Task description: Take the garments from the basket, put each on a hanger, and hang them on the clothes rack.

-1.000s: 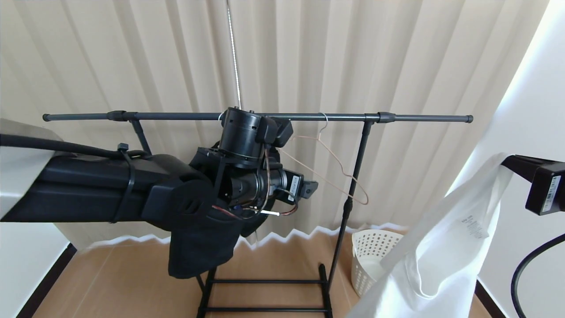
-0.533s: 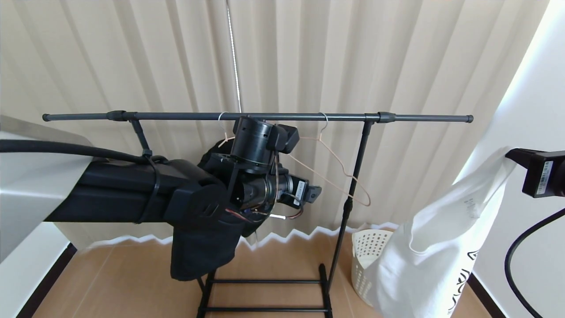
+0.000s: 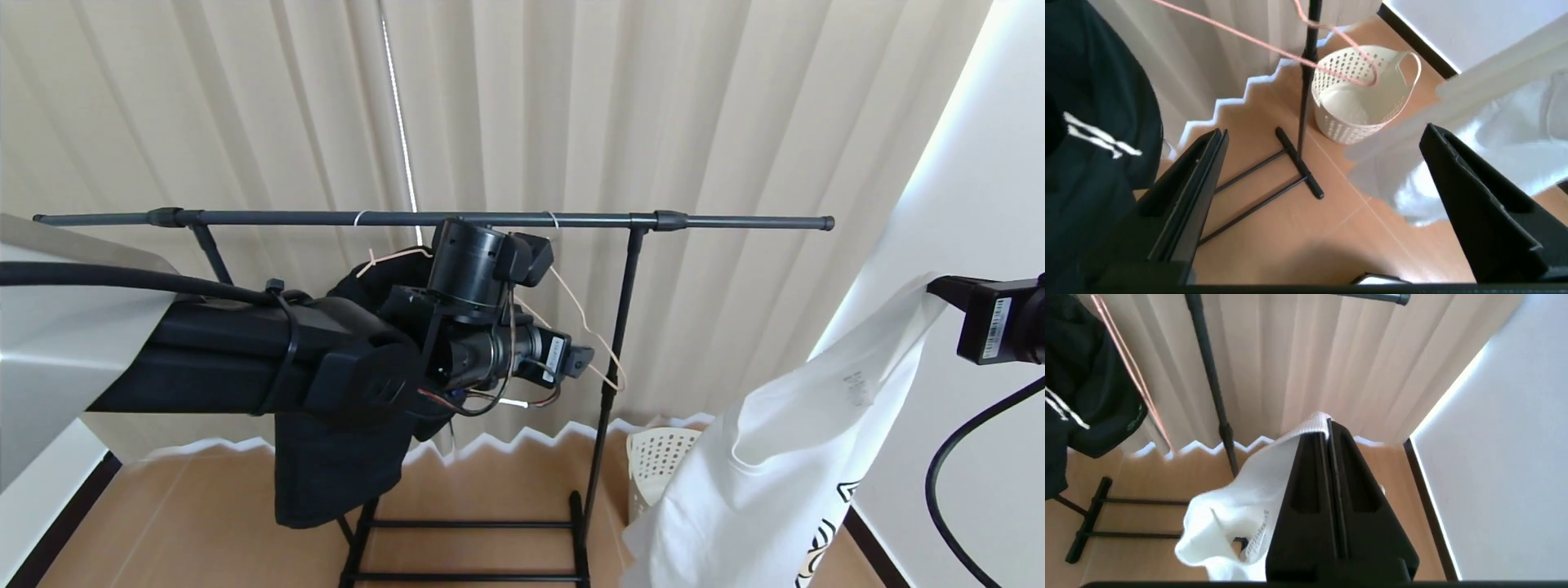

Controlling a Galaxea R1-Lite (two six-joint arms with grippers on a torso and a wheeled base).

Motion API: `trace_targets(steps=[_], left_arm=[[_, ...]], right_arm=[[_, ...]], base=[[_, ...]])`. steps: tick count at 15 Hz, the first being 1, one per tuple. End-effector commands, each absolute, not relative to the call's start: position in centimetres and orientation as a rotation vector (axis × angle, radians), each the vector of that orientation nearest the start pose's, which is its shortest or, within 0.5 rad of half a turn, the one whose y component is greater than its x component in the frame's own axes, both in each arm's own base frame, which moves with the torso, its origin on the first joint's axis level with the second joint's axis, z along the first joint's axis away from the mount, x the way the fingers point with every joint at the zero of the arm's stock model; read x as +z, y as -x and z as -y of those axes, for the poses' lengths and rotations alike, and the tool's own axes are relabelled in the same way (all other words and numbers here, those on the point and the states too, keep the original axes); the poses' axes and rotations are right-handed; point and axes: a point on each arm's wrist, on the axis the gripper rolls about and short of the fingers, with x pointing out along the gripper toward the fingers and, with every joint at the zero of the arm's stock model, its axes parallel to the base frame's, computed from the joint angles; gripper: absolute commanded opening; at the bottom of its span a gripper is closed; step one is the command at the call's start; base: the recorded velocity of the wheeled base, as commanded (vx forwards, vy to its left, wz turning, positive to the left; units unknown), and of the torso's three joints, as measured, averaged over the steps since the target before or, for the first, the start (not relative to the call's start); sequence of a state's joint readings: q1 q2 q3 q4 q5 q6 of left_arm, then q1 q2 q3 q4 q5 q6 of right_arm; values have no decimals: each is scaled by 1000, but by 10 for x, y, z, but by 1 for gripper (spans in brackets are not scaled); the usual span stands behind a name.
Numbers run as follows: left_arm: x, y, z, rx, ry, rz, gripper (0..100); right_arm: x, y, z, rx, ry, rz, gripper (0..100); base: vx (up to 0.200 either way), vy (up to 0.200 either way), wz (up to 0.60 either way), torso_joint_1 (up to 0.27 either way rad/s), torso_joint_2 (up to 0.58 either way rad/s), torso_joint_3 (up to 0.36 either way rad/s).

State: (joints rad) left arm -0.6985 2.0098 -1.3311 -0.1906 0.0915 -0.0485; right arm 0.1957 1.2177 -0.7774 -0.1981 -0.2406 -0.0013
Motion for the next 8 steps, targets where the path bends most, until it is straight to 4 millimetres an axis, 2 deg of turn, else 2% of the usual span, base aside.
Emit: trace_targets(steps=[1,5,6,8], left_arm=[[172,-309,257,-582,-145,-474,100],[164,-318,259,-562,-145,-481,100],[159,-336,260,-512,-143,-471,100],[152,-356,261,-459,-138,-458,100]], right_arm=[[250,-184,-31,-44,55,-243,0],[249,-184,-31,-44,56,-244,0],[249,-184,-31,-44,56,-246,0],[248,-184,-31,-44,57,-249,0]], base=[[0,-200,0,2,7,-2],[0,0,0,0,0,0],[0,0,0,0,0,0],[0,0,0,0,0,0]])
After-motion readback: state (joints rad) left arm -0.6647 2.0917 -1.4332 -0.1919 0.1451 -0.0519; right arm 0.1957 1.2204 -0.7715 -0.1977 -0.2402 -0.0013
